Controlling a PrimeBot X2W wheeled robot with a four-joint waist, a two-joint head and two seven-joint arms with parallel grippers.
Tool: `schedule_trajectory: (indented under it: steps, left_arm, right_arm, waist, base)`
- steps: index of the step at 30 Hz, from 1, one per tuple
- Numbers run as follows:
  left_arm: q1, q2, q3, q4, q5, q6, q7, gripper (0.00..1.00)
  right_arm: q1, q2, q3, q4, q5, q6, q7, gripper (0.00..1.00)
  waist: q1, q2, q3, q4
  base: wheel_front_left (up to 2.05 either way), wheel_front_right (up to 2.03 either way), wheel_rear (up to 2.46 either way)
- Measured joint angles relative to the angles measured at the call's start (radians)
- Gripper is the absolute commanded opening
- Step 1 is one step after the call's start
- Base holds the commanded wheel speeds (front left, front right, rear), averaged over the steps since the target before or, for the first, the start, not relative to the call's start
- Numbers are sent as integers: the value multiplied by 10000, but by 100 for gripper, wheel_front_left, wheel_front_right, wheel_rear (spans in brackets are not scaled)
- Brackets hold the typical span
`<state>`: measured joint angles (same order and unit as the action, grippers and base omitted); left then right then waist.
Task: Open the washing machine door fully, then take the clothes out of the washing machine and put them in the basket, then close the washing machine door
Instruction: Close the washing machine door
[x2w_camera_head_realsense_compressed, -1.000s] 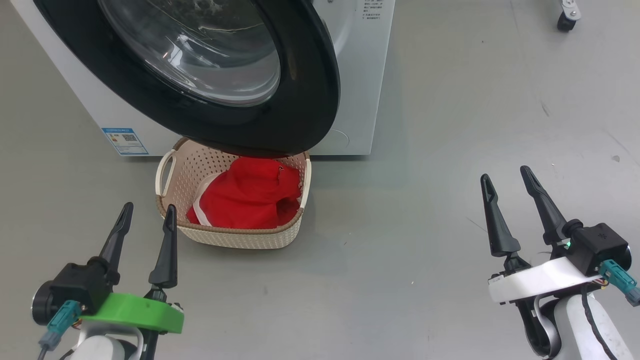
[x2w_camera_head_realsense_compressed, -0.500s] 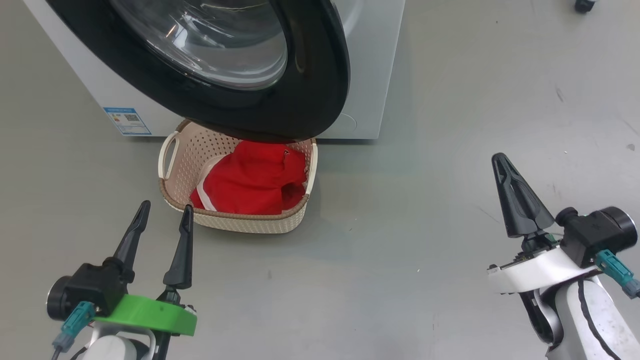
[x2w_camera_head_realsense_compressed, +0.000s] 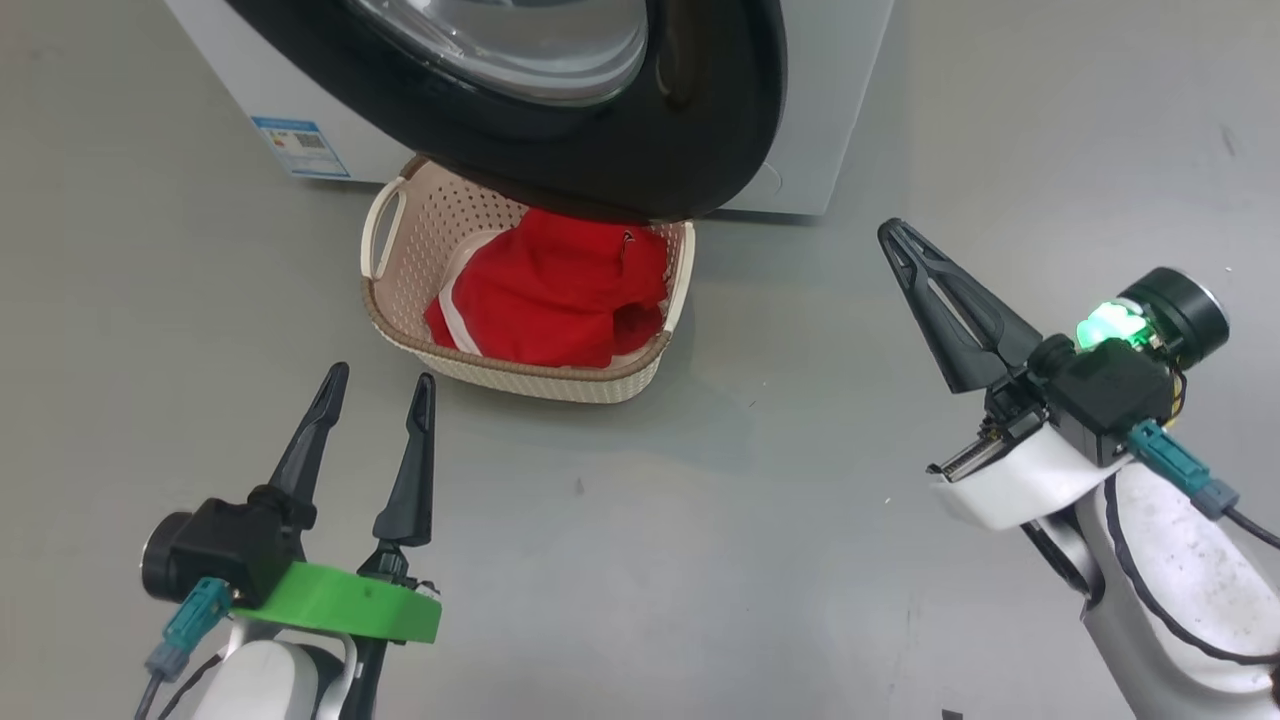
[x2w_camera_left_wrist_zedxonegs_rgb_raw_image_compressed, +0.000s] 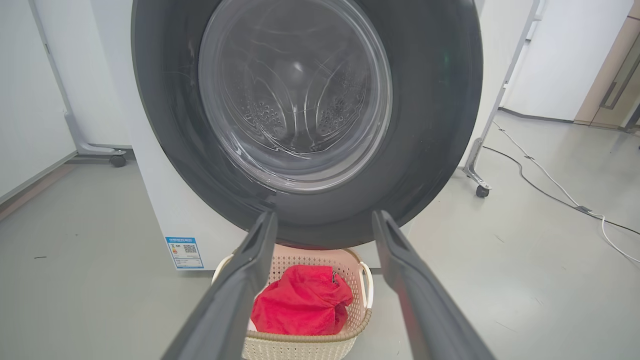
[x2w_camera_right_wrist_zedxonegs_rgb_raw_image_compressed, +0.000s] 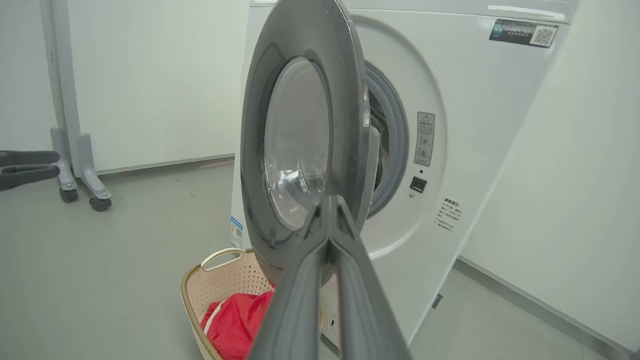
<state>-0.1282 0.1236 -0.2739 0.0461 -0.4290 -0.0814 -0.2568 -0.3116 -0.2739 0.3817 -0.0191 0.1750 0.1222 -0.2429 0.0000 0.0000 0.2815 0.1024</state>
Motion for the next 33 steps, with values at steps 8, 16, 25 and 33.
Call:
schedule_trajectory:
  steps: [8, 16, 25, 33]
  left_arm:
    - [-437, -309, -105, -188, 117, -44, 0, 100]
    - [-1038, -579, -182, -242, 186, -98, 0, 100]
    - [-1431, -752, -293, -213, 280, -165, 0, 100]
    - [-1574, -784, -186, -199, 290, -165, -2, 100]
  right_arm:
    - [-1354, -725, 587, 65, 100, 0, 328, 0]
    - [-2614, -1388, 920, 347, 560, 0, 529, 0]
    - [-3483, -1643, 911, 897, 1304, 0, 529, 0]
    - [-3903, -1655, 721, 1340, 1990, 0, 527, 0]
  waist:
    - [0, 0, 809, 581]
    - [1, 0, 1713, 1312]
    - [1, 0, 2430, 1948]
    - [1, 0, 2809, 2258]
  base:
    - [0, 0, 0]
    - [0, 0, 0]
    - [0, 0, 0]
    - [0, 0, 0]
